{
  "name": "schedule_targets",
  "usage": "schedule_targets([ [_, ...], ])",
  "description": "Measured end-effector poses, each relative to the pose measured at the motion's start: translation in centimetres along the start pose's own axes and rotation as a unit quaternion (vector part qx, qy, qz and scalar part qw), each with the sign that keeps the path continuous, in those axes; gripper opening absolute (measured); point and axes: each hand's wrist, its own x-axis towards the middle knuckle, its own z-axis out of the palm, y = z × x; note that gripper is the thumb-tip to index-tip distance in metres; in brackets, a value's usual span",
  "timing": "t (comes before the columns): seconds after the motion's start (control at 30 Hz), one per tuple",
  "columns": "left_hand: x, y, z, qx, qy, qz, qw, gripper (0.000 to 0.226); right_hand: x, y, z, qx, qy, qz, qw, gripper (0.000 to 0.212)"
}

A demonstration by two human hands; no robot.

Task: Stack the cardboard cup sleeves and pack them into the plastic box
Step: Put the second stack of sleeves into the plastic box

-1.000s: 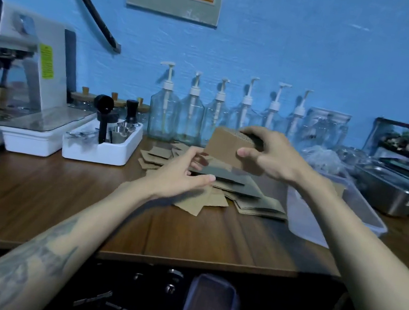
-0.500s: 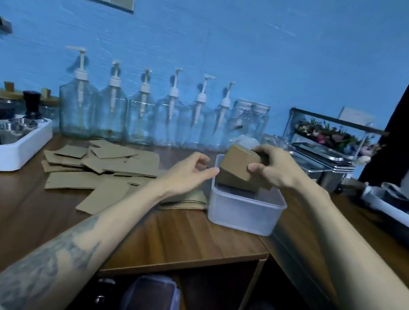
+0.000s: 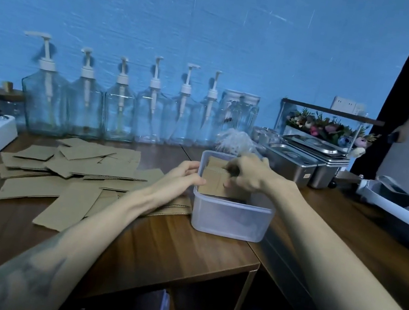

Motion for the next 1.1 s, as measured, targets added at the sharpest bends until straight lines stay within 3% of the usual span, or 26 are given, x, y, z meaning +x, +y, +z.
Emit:
schedule_targets([
  [0.23,-0.8,0.6,0.4,-0.009,-0.012,0.011,1.000,0.063,1.4,0.6,-0.3,0.011,0.007,-0.003,1.000,0.060],
  [0.4,-0.6,0.3,0.0,0.015,-0.019,0.013,1.000,0.081,1.7,0.8,-0.4,0.027,-0.008,-0.012,1.000,0.058],
  [0.7,-0.1,-0.3,-0.9,0.087,0.041,0.024,0.995,0.078,1.2,1.2,-0.7,0.070,0.013,-0.023,0.997,0.052],
  [1.1,-0.5,-1.2,-1.2,0.173,0.078,0.089,0.978,0.042,0.8,0.7,-0.8,0.073,0.032,-0.029,0.996,0.041],
])
